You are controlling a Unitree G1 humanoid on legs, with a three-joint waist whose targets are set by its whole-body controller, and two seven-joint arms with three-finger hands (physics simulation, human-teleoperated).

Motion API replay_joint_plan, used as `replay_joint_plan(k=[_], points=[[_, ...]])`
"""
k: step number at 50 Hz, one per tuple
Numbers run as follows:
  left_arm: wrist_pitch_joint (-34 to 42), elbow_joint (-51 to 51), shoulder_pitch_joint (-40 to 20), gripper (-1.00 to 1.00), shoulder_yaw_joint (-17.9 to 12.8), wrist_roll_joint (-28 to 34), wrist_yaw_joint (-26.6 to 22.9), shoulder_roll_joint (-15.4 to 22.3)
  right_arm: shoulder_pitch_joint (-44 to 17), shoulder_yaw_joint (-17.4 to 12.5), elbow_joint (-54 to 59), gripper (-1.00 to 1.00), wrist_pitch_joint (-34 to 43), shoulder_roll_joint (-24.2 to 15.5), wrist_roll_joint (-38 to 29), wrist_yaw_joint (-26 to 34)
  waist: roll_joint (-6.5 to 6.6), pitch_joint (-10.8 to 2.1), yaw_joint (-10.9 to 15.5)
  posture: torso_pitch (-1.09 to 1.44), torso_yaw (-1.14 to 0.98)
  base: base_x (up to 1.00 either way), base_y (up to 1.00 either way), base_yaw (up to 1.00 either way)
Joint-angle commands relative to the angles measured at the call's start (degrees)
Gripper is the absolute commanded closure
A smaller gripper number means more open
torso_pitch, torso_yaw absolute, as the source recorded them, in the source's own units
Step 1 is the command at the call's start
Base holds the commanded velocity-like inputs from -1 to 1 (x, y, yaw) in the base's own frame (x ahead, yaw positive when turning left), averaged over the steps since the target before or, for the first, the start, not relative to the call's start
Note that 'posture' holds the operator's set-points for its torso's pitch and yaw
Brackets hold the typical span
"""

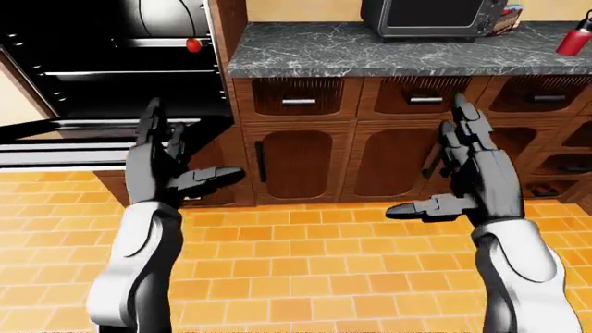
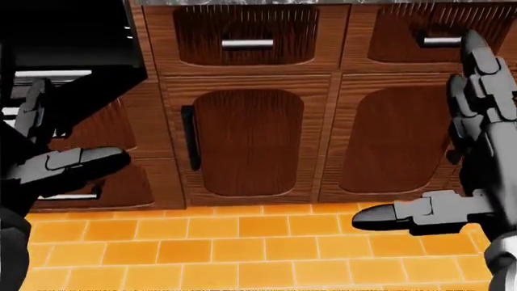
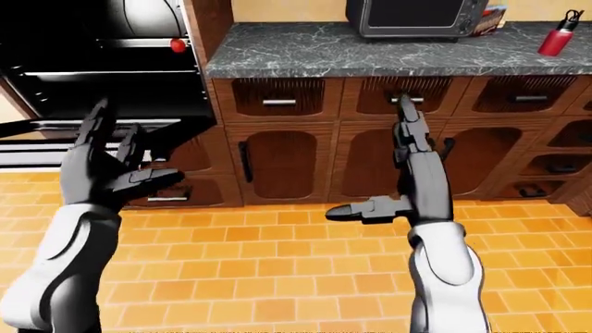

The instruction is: Close the oven door.

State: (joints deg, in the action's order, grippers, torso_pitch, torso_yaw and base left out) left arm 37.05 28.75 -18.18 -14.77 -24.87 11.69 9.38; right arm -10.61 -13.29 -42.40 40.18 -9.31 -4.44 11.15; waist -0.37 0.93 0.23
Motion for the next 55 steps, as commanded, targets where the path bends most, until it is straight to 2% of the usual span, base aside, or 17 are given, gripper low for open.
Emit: replay_joint_plan(k=[1, 7, 14, 19, 24, 30, 31, 33, 38, 42, 45, 48, 50, 51, 52, 53, 55], points=[[-0.74, 1.20, -3.33, -1.00, -1.31, -2.64, 2.20, 1.86, -3.49, -2.89, -4.41, -1.00, 4.23, -2.16, 1.35, 0.64, 0.06, -1.14, -0.04, 0.00, 0.00, 0.00, 0.00, 0.00], [0.88, 1.89, -5.86, -1.00, -2.30, -6.90, 5.75, 4.23, -7.23, -7.58, -7.90, -1.00, 11.30, -6.88, 5.32, 0.48, 0.08, -0.45, 0.06, 0.00, 0.00, 0.00, 0.00, 0.00], [0.91, -0.46, -8.38, -1.00, -2.97, -10.35, 8.72, 6.80, -9.85, -7.29, -9.97, -1.00, 15.34, -10.36, 4.10, 1.80, 0.04, -0.16, -0.02, 0.00, 0.00, 0.00, 0.00, 0.00], [0.14, -1.73, -9.84, -1.00, -3.56, -11.63, 9.77, 8.58, -11.67, -9.87, -11.43, -1.00, 18.31, -12.80, 3.93, 3.68, 0.06, 0.09, 0.02, 0.00, 0.00, 0.00, 0.00, 0.00], [-1.04, -3.51, -10.63, -1.00, -3.59, -11.83, 10.01, 9.54, -12.21, -11.84, -12.28, -1.00, 19.74, -14.27, 4.42, 4.66, 0.03, 0.27, 0.11, 0.00, 0.00, 0.00, 0.00, 0.00], [-1.49, -4.53, -11.98, -1.00, -3.76, -12.34, 10.66, 10.64, -12.96, -11.92, -12.35, -1.00, 20.31, -15.07, 4.85, 4.70, 0.09, 0.29, 0.02, 0.00, 0.00, 0.00, 0.03, 0.00], [-1.63, -4.69, -11.99, -1.00, -3.85, -12.39, 10.57, 10.79, -13.02, -12.04, -12.38, -1.00, 20.35, -15.08, 4.97, 4.71, 0.36, -0.79, -0.10, 0.00, 0.00, 0.00, 0.10, 0.00], [-1.78, -4.85, -12.12, -1.00, -3.87, -12.50, 10.67, 10.99, -13.19, -12.29, -12.43, -1.00, 20.49, -14.91, 5.42, 4.61, 0.18, -0.22, -0.13, 0.00, 0.00, 0.00, 0.14, 0.00], [-2.60, -6.12, -12.77, -1.00, -3.83, -12.08, 10.48, 11.49, -13.42, -12.22, -12.63, -1.00, 20.94, -15.16, 6.11, 4.30, 2.32, 0.21, -0.09, 0.00, 0.00, 0.00, 0.15, 0.00], [-2.91, -6.16, -12.65, -1.00, -3.76, -11.92, 10.39, 11.54, -13.27, -12.10, -12.77, -1.00, 20.86, -15.31, 6.26, 4.24, 2.42, 0.24, -0.30, 0.00, 0.00, 0.00, 0.16, 0.00], [-2.91, -6.12, -12.65, -1.00, -3.82, -11.94, 10.38, 11.57, -13.78, -11.80, -12.80, -1.00, 21.32, -15.60, 6.27, 4.12, 1.25, -0.12, -0.37, 0.00, 0.00, 0.00, 0.17, 0.00], [-3.01, -6.22, -12.67, -1.00, -3.81, -11.86, 10.33, 11.59, -13.74, -11.91, -12.66, -1.00, 21.39, -15.54, 6.21, 3.99, -0.38, 0.34, -0.29, 0.00, 0.00, 0.00, 0.16, 0.00], [-2.95, -6.24, -12.80, -1.00, -3.87, -11.92, 10.43, 11.64, -13.72, -11.84, -12.64, -1.00, 21.51, -15.44, 6.28, 3.93, -2.58, 0.20, -0.15, 0.00, 0.00, 0.00, 0.17, 0.00], [-2.64, -6.04, -13.02, -1.00, -3.92, -12.12, 10.66, 11.74, -13.66, -11.75, -12.71, -1.00, 21.50, -15.42, 6.29, 3.93, -2.87, -0.14, 0.20, 0.00, 0.00, 0.00, 0.16, 0.00], [-2.58, -5.99, -13.11, -1.00, -3.97, -12.23, 10.77, 11.78, -13.84, -11.78, -12.71, -1.00, 21.70, -15.53, 6.30, 3.93, -1.56, 0.28, -0.32, 0.00, 0.00, 0.00, 0.17, 0.00], [-2.48, -5.89, -13.23, -1.00, -3.98, -12.35, 10.93, 11.82, -14.21, -11.75, -12.86, -1.00, 22.19, -15.78, 6.36, 3.96, -2.34, 0.28, -0.21, 0.00, 0.00, 0.00, 0.16, 0.00], [-2.46, -5.69, -13.10, -1.00, -3.93, -12.49, 11.02, 11.80, -14.68, -11.96, -12.92, -1.00, 22.68, -16.11, 6.49, 4.07, -2.37, -0.23, -0.20, 0.00, 0.00, 0.00, 0.17, 0.00]])
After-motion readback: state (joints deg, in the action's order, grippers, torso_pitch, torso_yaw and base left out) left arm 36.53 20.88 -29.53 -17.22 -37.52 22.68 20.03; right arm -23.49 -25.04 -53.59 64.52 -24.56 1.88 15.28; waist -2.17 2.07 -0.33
